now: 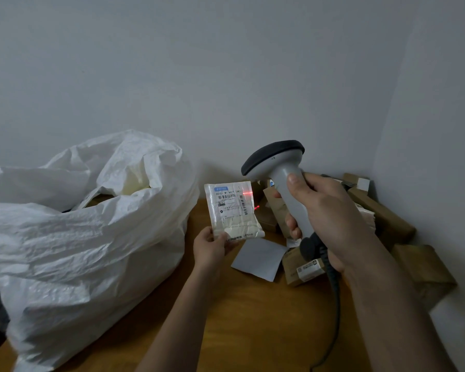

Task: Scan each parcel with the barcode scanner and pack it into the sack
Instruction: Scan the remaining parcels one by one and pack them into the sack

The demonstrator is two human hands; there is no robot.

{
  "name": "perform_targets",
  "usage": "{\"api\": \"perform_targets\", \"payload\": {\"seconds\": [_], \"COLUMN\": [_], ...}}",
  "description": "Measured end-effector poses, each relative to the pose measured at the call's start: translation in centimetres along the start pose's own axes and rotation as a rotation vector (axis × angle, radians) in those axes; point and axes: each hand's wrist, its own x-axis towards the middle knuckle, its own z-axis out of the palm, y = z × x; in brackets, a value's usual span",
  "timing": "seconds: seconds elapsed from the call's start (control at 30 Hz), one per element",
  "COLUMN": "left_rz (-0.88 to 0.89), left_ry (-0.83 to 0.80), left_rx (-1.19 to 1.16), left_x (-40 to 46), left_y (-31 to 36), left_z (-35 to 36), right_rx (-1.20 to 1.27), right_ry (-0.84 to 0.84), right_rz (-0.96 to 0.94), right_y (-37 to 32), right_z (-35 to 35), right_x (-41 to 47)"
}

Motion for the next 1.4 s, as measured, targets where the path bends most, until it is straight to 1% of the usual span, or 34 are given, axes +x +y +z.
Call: {"api": "perform_targets", "payload": {"seconds": [0.17, 0.33, 0.43, 0.6, 0.67, 0.83, 0.93, 1.0, 1.07, 1.13, 1.23, 1.3, 1.4], "left_rz": [0.023, 0.07, 0.156, 0.43, 0.521, 0.61, 0.614, 0.578, 0.542, 0.592, 0.678, 0.687, 0.654], "left_ry": [0.001, -0.004, 0.017, 0.275, 0.345, 0.51, 0.551, 0.54, 0.542, 0.538, 0.512, 0.463, 0.403], "left_rx": [-0.041, -0.075, -0.122, -0.23, -0.303, -0.492, -0.556, -0.499, -0.358, -0.3, -0.283, -0.231, -0.086], "left_x": [0.1, 0.2, 0.0, -0.6, -0.5, 1.0, 2.3, 2.8, 2.7, 2.3, 1.8, 1.9, 2.5], "left_y": [0.7, 1.9, 3.3, 6.5, 8.0, 11.3, 12.3, 12.3, 11.7, 10.8, 9.5, 8.4, 6.2], "left_z": [-0.4, -0.7, -1.1, -2.2, -3.0, -5.7, -7.0, -7.7, -7.9, -7.4, -5.8, -4.6, -2.9], "right_rx": [0.035, 0.044, 0.096, 0.15, 0.134, 0.12, 0.107, 0.108, 0.113, 0.11, 0.104, 0.079, 0.065], "right_ry": [-0.007, -0.006, -0.018, -0.033, -0.027, -0.017, -0.026, -0.037, -0.042, -0.039, -0.006, 0.02, 0.058], "right_rz": [0.007, -0.046, -0.067, -0.034, -0.028, 0.007, 0.021, 0.041, 0.054, 0.063, 0.081, 0.089, 0.127], "right_y": [-0.4, -1.2, -1.4, -0.6, -0.1, 1.0, 1.6, 2.0, 2.4, 2.8, 3.8, 4.6, 6.1], "right_z": [0.6, 1.1, 1.6, 2.5, 2.9, 3.8, 4.1, 4.4, 4.5, 4.5, 4.2, 3.7, 2.8], "right_x": [0.2, 0.5, 0.8, 1.2, 1.4, 2.1, 2.4, 2.7, 3.0, 3.3, 4.0, 4.5, 5.5]}}
